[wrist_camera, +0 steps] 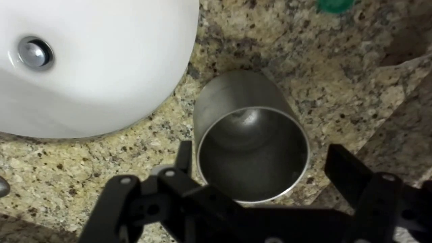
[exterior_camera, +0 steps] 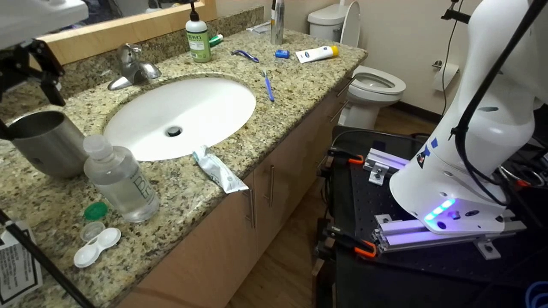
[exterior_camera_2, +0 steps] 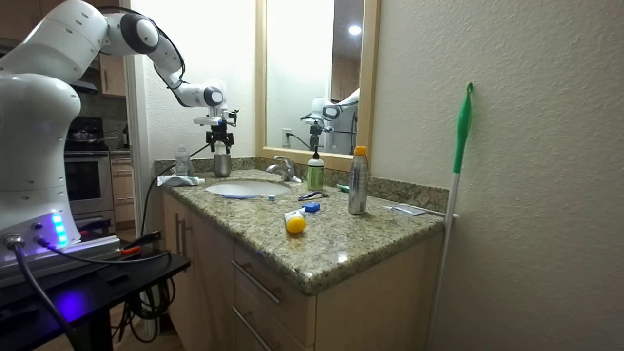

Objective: Put the silver cup on the left side of the faucet

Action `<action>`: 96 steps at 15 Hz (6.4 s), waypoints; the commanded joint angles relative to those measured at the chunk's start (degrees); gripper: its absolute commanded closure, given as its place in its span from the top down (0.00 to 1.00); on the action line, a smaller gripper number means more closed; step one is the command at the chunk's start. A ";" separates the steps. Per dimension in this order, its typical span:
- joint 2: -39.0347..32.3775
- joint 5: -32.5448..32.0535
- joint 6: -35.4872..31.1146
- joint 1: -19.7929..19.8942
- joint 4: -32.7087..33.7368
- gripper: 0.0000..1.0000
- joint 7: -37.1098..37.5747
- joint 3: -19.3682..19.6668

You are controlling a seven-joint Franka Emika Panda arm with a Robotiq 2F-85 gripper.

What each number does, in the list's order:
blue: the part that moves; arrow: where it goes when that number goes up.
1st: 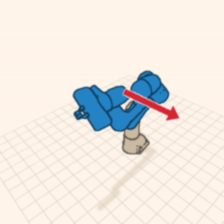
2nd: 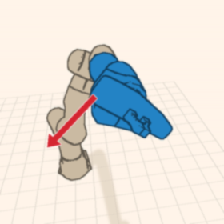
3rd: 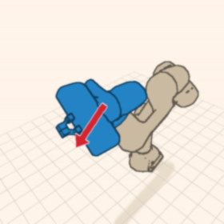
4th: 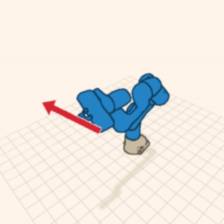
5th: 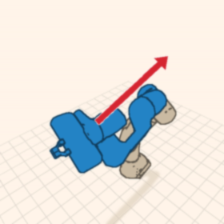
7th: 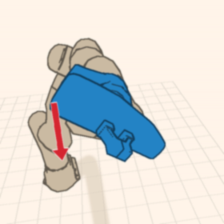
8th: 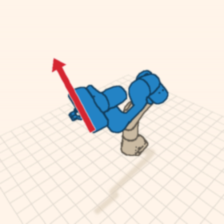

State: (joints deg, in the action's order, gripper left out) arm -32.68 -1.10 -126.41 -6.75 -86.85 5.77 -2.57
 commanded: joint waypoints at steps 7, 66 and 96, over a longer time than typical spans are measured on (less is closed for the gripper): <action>1.65 1.55 -3.21 0.52 -1.63 1.00 1.32 -0.11; -9.86 -2.61 28.82 2.79 28.62 0.02 11.53 7.34; -29.52 3.49 21.39 12.50 50.65 0.02 23.30 9.96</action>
State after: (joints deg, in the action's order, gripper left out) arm -59.87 1.96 -108.02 4.71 -41.13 27.40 7.06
